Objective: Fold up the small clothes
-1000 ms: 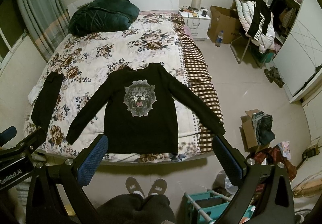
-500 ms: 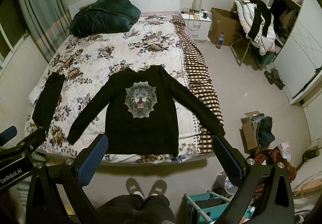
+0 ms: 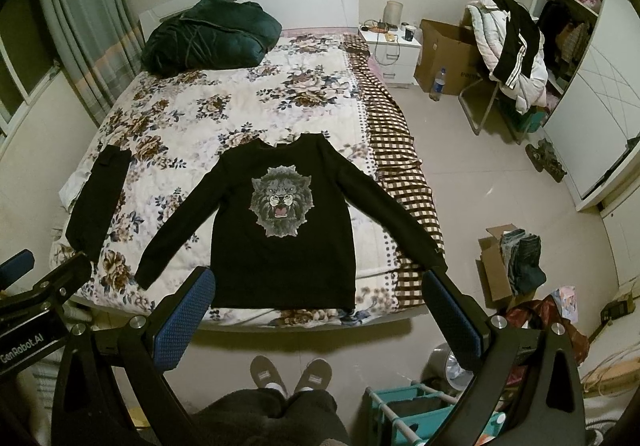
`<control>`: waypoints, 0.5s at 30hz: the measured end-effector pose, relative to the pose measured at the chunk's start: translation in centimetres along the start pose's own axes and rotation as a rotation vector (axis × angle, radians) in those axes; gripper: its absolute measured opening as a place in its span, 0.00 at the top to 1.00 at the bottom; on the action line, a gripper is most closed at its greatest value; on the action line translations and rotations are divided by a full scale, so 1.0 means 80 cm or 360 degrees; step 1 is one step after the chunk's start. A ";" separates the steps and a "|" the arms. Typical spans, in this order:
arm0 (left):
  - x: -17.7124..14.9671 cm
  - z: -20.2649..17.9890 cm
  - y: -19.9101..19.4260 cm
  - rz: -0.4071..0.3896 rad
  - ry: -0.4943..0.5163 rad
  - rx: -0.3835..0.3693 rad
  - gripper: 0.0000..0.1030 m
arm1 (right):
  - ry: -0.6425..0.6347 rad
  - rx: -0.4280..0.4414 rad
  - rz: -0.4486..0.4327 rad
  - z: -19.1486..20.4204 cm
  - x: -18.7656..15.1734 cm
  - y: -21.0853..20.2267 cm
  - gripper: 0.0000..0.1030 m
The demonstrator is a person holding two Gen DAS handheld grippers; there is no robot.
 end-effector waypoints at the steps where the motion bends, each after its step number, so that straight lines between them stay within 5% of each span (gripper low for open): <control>1: 0.000 0.000 0.000 0.0004 0.0001 -0.0003 0.00 | 0.0000 0.0000 0.0002 0.001 0.001 0.001 0.00; 15: 0.004 0.005 -0.019 0.0001 -0.0013 -0.0003 0.00 | -0.0008 0.0024 0.0007 0.014 -0.004 -0.029 0.00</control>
Point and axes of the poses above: each gripper's, at about its wrist camera, not at the fingertips, and y roughly the way its jaws point, z to its left, x to its top, the point moved 2 cm from there along y, roughly the way its jaws point
